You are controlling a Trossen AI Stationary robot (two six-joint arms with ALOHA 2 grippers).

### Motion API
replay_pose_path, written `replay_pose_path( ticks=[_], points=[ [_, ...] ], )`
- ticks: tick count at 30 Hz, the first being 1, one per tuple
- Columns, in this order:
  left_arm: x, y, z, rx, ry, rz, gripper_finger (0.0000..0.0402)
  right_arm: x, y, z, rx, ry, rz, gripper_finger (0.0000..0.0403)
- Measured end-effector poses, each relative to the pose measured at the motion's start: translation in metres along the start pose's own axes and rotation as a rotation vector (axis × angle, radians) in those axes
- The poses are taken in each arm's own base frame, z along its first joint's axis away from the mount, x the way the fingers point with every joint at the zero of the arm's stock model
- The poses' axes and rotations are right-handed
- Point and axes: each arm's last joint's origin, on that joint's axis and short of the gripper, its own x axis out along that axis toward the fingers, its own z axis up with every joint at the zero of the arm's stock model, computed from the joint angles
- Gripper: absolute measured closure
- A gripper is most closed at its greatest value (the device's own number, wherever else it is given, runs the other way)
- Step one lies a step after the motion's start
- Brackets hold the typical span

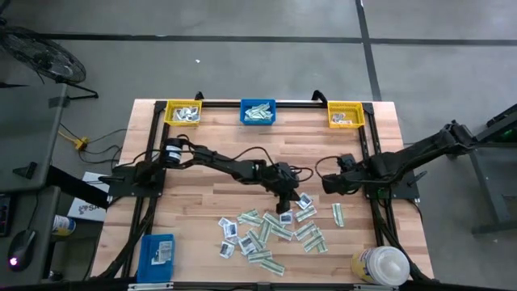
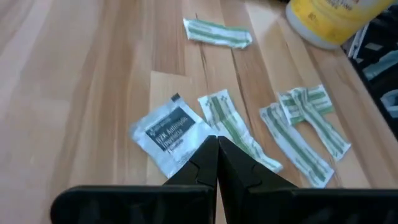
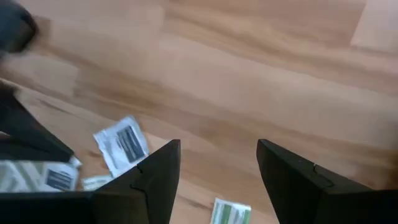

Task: Pick & Place First Aid Supplies
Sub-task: Put the gray towelette pack into the left yellow bin

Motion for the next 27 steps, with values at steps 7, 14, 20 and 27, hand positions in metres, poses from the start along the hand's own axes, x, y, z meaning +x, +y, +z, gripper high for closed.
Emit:
replay_pose_path(
  ticks=[7,14,20,27],
  points=[
    [0.004,0.003,-0.004,0.001,0.004,0.028,0.0401,-0.004,-0.004,0.003,0.003,-0.04,0.029,0.0197],
    [0.014,0.009,-0.014,-0.02,0.007,0.068,0.0401,0.015,-0.007,-0.004,0.021,0.006,0.076,0.0197],
    [0.017,0.011,-0.02,-0.034,0.033,0.091,0.0401,0.024,-0.01,-0.007,0.045,0.016,0.101,0.0197],
    [0.019,0.014,-0.025,-0.041,0.052,0.099,0.0401,0.022,0.003,-0.007,0.031,0.045,0.232,0.0197]
  ],
)
